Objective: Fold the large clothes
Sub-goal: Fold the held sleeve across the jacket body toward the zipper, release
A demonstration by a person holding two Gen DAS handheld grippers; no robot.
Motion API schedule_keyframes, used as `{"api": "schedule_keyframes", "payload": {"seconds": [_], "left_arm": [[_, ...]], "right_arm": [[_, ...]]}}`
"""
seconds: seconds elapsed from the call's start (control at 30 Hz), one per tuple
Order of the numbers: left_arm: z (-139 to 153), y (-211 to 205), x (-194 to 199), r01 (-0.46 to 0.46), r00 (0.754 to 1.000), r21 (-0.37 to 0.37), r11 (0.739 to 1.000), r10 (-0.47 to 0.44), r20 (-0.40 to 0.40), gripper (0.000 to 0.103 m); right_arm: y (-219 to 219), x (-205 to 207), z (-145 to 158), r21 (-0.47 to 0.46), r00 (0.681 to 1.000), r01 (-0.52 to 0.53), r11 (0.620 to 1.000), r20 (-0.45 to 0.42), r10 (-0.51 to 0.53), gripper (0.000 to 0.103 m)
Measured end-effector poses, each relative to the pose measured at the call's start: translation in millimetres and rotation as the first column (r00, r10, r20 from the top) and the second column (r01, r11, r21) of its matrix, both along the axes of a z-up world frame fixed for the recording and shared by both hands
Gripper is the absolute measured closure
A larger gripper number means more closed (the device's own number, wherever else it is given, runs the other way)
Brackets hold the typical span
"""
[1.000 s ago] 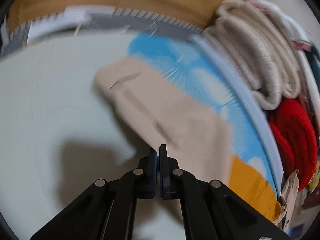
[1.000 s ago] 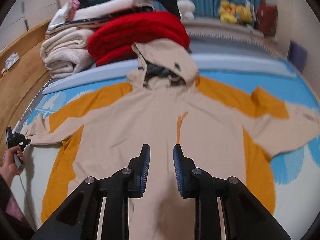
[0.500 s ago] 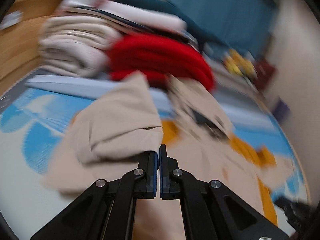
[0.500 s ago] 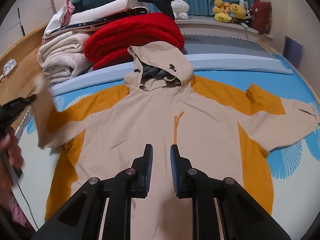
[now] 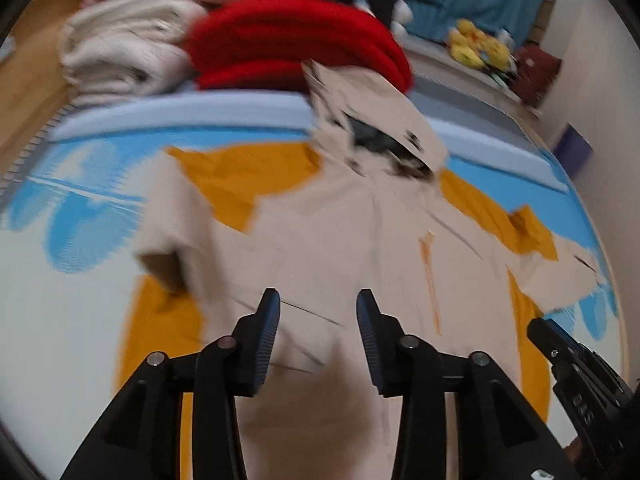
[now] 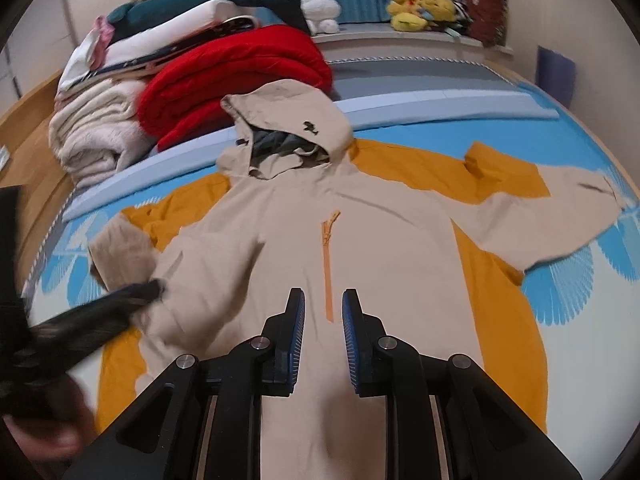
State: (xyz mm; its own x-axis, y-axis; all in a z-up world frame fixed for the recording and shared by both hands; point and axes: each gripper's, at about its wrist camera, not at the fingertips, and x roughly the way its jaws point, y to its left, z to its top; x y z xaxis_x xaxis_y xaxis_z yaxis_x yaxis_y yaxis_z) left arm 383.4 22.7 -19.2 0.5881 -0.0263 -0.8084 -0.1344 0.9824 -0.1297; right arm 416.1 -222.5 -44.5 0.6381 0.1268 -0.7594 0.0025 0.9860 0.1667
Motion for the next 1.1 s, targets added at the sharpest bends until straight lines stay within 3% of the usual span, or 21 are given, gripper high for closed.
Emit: {"api": "schedule_keyframes", "payload": {"seconds": [0.17,0.27,0.33,0.37,0.43,0.53,0.57,0.63,0.77,0.9,1.0,1.1], "left_arm": [[18.9,29.4,-10.2,-0.125,0.992,0.002,0.992,0.125,0.028,0.066],[1.9,31.6,-18.2,-0.078,0.996,0.026,0.997,0.077,0.052,0.066],[-18.5,36.3,-5.1,-0.089,0.994,0.066,0.994,0.093,-0.051,0.067],[-25.4,44.9,1.7,-0.100,0.991,0.031,0.995,0.102,-0.091,0.068],[-25.0,59.9,7.8,-0.097,0.992,-0.028,0.995,0.095,-0.084,0.068],[-22.0,86.8,8.0,-0.142,0.987,-0.005,0.990,0.142,-0.073,0.068],[-24.0,100.6,10.3,-0.168,0.982,-0.001,0.986,0.167,-0.091,0.068],[-27.5,122.4,13.6,-0.207,0.972,-0.016,0.978,0.204,-0.114,0.068],[-36.4,152.0,20.5,-0.267,0.954,-0.015,0.964,0.262,-0.148,0.068],[-36.8,149.4,22.4,-0.260,0.956,-0.066,0.963,0.246,-0.162,0.068],[-30.2,135.5,25.8,-0.208,0.970,-0.071,0.976,0.196,-0.146,0.067],[-26.0,130.7,28.3,-0.179,0.976,-0.062,0.982,0.169,-0.140,0.066]], "right_arm": [[1.7,1.8,5.5,0.014,1.000,0.004,1.000,0.015,-0.004,0.075],[10.6,3.9,4.6,0.031,1.000,-0.013,0.999,0.010,0.013,0.066],[19.0,4.2,4.5,0.026,0.999,-0.034,0.999,0.020,0.033,0.062],[23.1,4.2,4.2,0.018,0.999,-0.048,0.999,0.027,0.047,0.060],[36.8,4.4,1.3,-0.012,0.996,-0.083,0.996,0.040,0.083,0.059],[52.4,5.8,-2.4,-0.050,0.988,-0.139,0.989,0.054,0.142,0.062],[58.1,5.8,-2.4,-0.063,0.985,-0.155,0.986,0.067,0.160,0.075],[69.5,6.4,-1.3,-0.091,0.974,-0.195,0.977,0.095,0.203,0.083],[95.5,7.9,-9.5,-0.102,0.952,-0.279,0.955,0.098,0.289,0.083],[128.1,10.2,-27.4,-0.124,0.928,-0.360,0.925,0.055,0.369,0.081],[151.8,16.5,-45.2,-0.147,0.911,-0.406,0.902,0.017,0.413,0.075],[172.1,24.3,-64.3,-0.174,0.896,-0.439,0.881,-0.015,0.444,0.061]]}}
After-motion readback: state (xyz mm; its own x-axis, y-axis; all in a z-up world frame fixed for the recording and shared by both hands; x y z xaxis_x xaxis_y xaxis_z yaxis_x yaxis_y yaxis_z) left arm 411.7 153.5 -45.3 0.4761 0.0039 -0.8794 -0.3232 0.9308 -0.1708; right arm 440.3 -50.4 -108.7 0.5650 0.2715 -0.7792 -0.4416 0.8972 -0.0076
